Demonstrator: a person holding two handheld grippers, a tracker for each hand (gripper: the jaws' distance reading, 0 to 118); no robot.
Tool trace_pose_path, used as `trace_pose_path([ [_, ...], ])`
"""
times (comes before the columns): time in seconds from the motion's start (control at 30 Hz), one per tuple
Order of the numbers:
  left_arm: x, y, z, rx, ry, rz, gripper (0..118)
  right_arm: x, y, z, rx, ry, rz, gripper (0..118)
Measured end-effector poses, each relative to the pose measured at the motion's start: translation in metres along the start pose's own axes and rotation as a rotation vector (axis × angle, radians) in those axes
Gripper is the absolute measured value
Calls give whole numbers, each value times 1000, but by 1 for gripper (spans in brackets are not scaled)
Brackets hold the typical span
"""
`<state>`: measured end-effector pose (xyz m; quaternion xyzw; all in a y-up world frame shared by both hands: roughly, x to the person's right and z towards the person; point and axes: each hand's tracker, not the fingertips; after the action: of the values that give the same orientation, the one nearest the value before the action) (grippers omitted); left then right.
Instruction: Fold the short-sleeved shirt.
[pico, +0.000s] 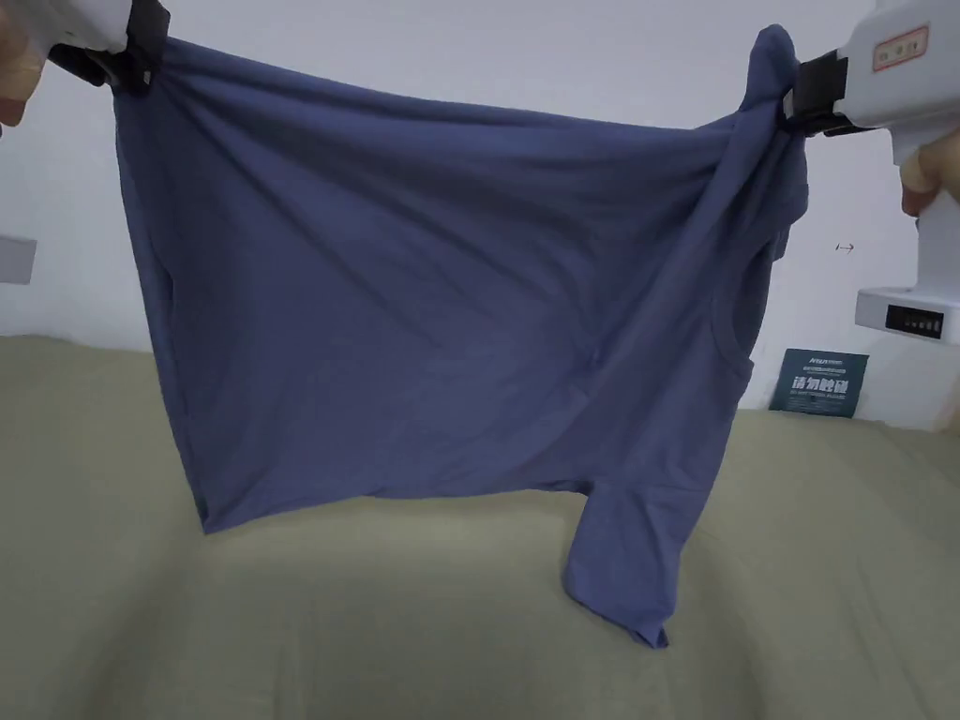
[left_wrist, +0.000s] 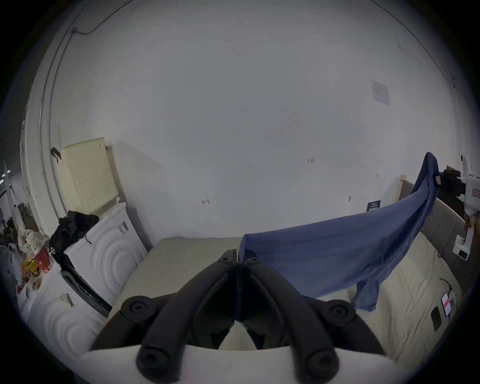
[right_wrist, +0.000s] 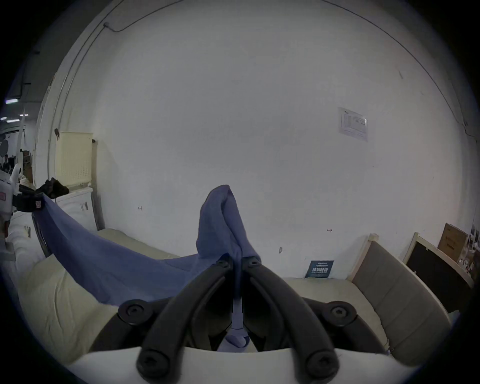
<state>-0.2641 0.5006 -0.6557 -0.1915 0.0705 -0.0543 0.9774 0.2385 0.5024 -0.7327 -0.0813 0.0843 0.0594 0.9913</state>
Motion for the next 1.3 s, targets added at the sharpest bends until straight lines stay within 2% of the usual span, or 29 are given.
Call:
trace_pose_path([
  [0.23, -1, -47, 0, -92, -61, -34, 4, -4, -33, 32, -83, 15, 21, 5],
  [0.5, -7, -81, 3, -231, -123, -23, 4, -15, -60, 55, -211, 3, 6, 6],
  [0.7, -10, -132, 15, -285, -152, -57, 4, -23, -114, 97, -286, 39, -3, 6],
  [0.83, -8, -185, 32, -326, -183, -14, 4, -25, -162, 136, -320, 80, -38, 6],
  [1.0, -1, -259, 63, -420, -218, 69, 4, -33, -221, 180, -394, 63, -68, 6],
  [1.1, 5, -299, 82, -477, -229, 89, 4, -42, -255, 206, -441, 44, -58, 6],
  [1.23, 11, -346, 120, -485, -216, 136, 4, -51, -298, 242, -479, 6, -122, 6],
  [1.3, 15, -363, 139, -498, -206, 153, 4, -53, -317, 256, -490, -1, -107, 6],
])
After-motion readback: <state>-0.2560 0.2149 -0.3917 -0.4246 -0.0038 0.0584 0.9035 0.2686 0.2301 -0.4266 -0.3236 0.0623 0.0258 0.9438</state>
